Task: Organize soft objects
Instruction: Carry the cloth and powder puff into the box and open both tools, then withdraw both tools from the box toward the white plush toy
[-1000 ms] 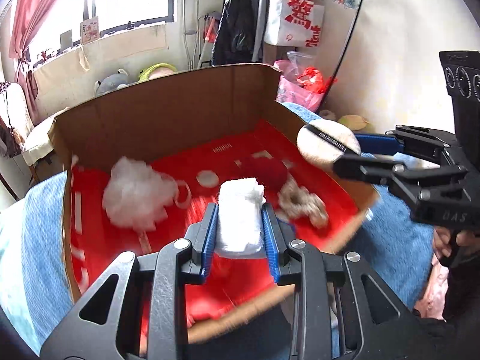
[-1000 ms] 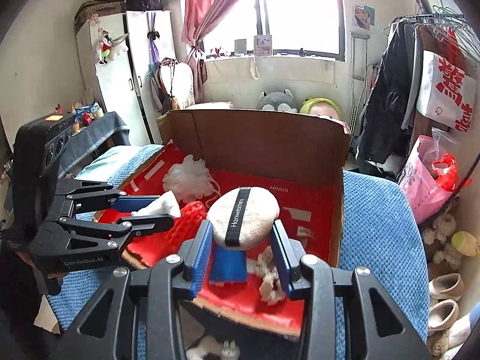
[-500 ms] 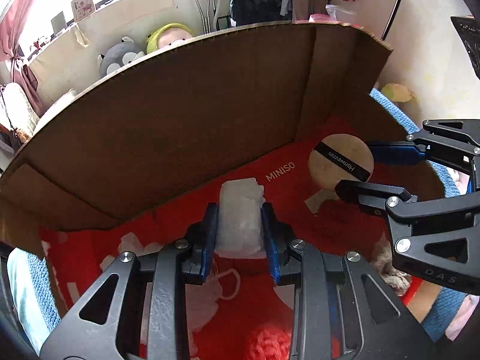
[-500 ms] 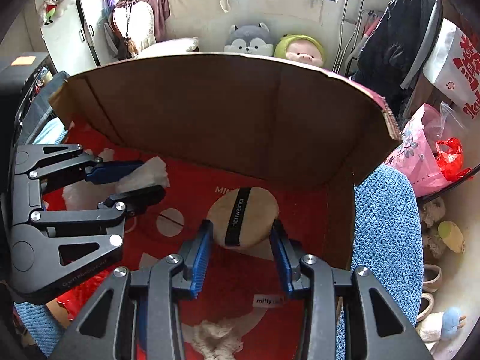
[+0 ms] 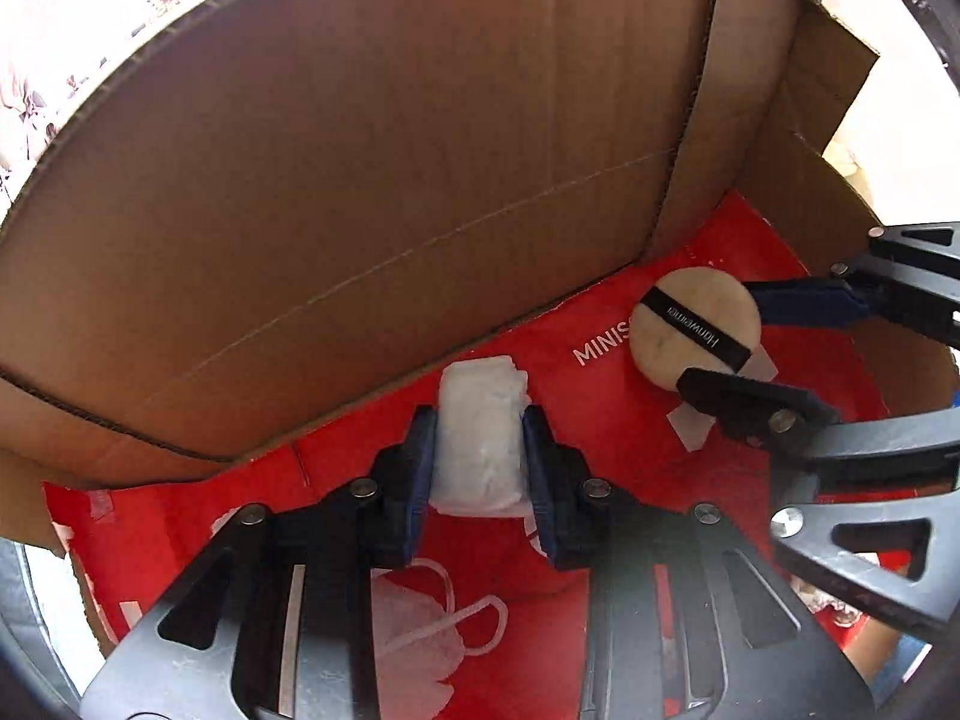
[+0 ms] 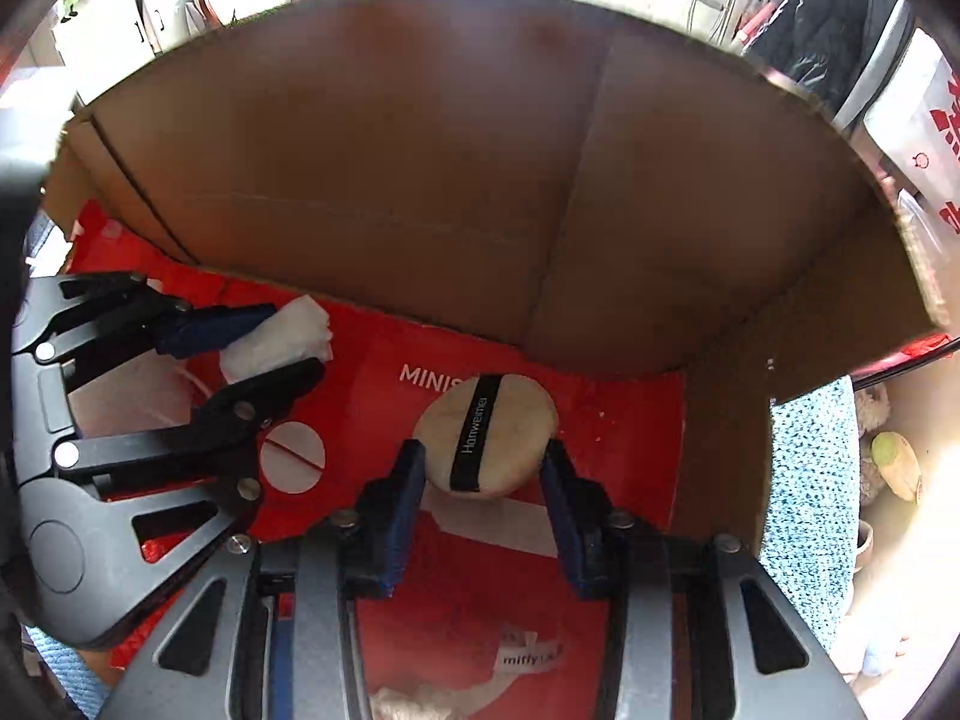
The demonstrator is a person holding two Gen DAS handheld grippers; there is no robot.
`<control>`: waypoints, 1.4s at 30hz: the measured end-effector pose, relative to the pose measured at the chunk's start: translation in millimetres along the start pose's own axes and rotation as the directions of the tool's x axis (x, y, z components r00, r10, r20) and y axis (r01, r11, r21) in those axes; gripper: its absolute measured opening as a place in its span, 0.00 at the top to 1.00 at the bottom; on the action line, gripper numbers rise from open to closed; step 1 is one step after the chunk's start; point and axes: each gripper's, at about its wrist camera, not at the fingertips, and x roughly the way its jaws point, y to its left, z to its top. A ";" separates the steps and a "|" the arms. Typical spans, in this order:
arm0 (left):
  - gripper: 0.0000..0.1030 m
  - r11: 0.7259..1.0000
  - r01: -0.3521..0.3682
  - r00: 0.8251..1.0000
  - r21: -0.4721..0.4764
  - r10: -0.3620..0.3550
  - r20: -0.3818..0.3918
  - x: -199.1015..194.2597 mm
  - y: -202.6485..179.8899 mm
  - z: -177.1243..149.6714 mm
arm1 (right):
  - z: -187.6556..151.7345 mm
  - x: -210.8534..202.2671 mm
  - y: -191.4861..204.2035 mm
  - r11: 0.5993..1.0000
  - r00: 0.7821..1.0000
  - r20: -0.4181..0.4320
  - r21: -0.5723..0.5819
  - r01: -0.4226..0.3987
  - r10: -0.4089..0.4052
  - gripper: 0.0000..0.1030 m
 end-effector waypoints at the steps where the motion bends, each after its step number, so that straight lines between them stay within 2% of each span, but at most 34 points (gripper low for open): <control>1: 0.73 1.000 0.003 1.000 -0.003 -0.003 -0.003 1.6 0.1 1.6 | 2.3 2.4 0.1 1.000 1.000 -0.004 0.002 -0.003 0.003 0.58; 11: 0.73 1.000 -0.003 1.000 -0.012 0.002 -0.023 14.0 -5.2 10.7 | 7.4 13.2 -4.2 1.000 1.000 -0.024 0.003 -0.003 0.003 0.58; 24: 0.72 0.999 0.026 1.000 -0.025 -0.026 -0.015 12.2 13.0 2.0 | 9.9 18.7 2.1 1.000 1.000 -0.025 -0.010 0.001 -0.001 0.54; 28: 0.69 0.999 0.025 1.000 -0.031 -0.026 -0.016 10.6 17.8 1.6 | 7.5 20.2 6.4 1.000 1.000 -0.026 -0.024 0.005 -0.006 0.51; 32: 0.54 0.999 0.025 1.000 -0.040 -0.025 -0.014 15.9 21.6 0.0 | 5.6 20.5 10.2 0.999 0.999 -0.027 -0.033 0.018 -0.019 0.50; 34: 0.52 0.999 0.000 1.000 -0.039 0.000 -0.009 15.9 23.7 0.1 | 5.6 18.9 10.6 1.000 1.000 -0.024 -0.028 0.010 -0.011 0.50; 42: 0.51 0.999 0.009 1.000 -0.054 -0.008 0.015 6.9 33.0 -1.8 | 4.1 7.4 11.9 1.000 1.000 -0.003 -0.015 0.002 -0.002 0.49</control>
